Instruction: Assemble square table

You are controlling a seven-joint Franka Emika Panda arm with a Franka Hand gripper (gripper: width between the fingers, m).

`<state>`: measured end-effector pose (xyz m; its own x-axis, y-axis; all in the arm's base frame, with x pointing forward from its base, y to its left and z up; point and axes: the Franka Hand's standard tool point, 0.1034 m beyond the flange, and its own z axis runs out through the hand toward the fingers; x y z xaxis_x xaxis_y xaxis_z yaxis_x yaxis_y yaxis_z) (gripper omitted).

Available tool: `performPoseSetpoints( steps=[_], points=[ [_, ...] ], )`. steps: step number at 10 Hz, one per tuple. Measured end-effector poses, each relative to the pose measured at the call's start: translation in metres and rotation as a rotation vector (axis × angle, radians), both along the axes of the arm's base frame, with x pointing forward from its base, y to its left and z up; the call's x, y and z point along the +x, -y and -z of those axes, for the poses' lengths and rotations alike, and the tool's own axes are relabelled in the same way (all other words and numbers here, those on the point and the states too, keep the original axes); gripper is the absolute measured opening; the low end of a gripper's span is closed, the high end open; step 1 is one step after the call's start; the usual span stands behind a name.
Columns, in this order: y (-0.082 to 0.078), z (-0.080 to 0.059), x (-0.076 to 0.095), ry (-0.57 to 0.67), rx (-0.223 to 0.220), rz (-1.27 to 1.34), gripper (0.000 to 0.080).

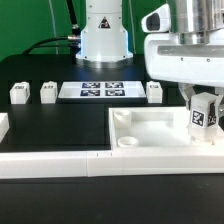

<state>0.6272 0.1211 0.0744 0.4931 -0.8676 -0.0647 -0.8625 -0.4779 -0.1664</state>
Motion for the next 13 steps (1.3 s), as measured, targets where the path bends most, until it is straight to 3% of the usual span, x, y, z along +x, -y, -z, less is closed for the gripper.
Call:
performPoseSetpoints(
  steps=[2, 5, 7, 8, 12, 13],
  points=[
    [0.005, 0.001, 0.001, -0.002, 0.087, 0.231, 0.0297],
    [0.0, 0.002, -0.002, -0.011, 0.098, 0.274, 0.0297],
    [-0.002, 0.0, 0.0, 0.032, 0.044, 0.022, 0.0534],
    [-0.003, -0.003, 0.004, 0.072, -0.018, -0.217, 0.0613],
    [0.0, -0.003, 0.006, 0.124, -0.082, -0.602, 0.0648],
    [0.007, -0.003, 0.006, 0.146, -0.132, -0.827, 0.0649]
  ],
)
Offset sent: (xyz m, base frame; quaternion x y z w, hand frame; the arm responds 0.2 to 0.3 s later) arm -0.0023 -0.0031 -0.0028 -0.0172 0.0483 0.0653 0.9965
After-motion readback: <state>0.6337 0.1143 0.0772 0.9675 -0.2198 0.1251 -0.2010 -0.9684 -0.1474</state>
